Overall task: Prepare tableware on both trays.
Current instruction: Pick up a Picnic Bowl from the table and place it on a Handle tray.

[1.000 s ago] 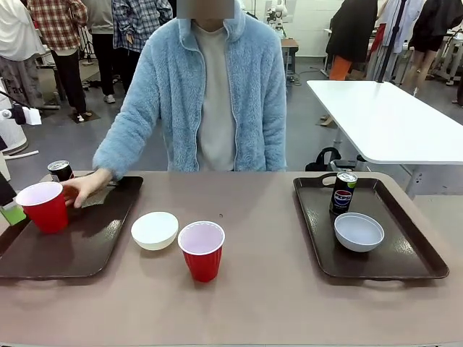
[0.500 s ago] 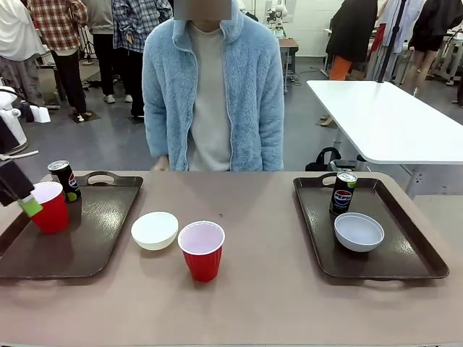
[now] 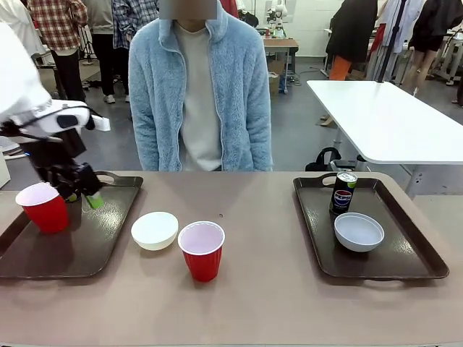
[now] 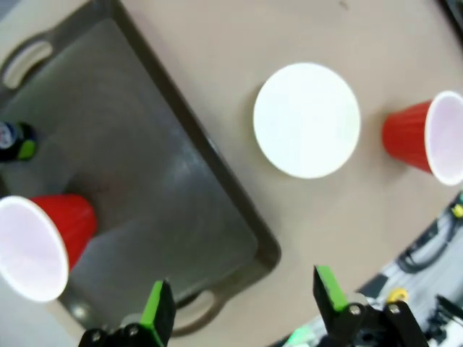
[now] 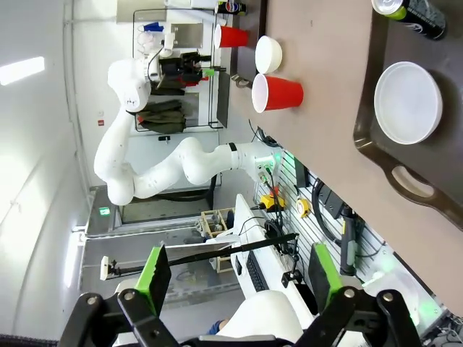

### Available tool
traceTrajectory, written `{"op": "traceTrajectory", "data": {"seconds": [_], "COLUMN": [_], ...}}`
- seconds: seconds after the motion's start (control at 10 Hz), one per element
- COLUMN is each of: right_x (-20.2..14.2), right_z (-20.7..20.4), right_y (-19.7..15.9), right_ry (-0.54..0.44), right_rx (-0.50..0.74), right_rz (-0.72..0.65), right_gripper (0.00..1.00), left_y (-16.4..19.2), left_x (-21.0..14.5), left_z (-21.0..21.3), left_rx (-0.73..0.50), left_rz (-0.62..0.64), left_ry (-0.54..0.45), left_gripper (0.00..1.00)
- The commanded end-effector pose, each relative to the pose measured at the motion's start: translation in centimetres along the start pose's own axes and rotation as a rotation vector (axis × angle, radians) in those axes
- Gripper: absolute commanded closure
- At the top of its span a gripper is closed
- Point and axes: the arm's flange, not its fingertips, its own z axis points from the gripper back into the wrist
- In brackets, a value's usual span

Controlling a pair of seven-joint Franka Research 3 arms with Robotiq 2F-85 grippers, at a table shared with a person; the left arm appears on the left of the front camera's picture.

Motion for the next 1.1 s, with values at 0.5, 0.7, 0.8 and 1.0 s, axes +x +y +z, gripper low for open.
{"op": "traceTrajectory", "data": {"seconds": [0.5, 0.7, 0.8, 1.0], "right_x": [0.0, 0.0, 0.0, 0.0], "right_z": [-0.1, -0.1, -0.1, -0.1], "right_y": [0.1, 0.1, 0.1, 0.1], "right_ry": [-0.003, -0.003, -0.003, -0.003], "right_rx": [0.000, 0.000, 0.000, 0.000], "right_rz": [-0.005, -0.005, -0.005, -0.005], "right_gripper": [0.00, 0.00, 0.00, 0.00], "left_y": [-2.5, -1.5, -1.5, -2.7], "left_x": [2.0, 2.4, 2.4, 3.7], "left_z": [-7.3, -6.9, -6.9, -8.2], "left_rx": [-0.013, 0.018, 0.018, 0.006], "left_rz": [0.066, 0.042, 0.042, 0.037], "left_ry": [-0.015, 0.012, 0.012, 0.010], "left_gripper": [0.00, 0.00, 0.00, 0.00]}}
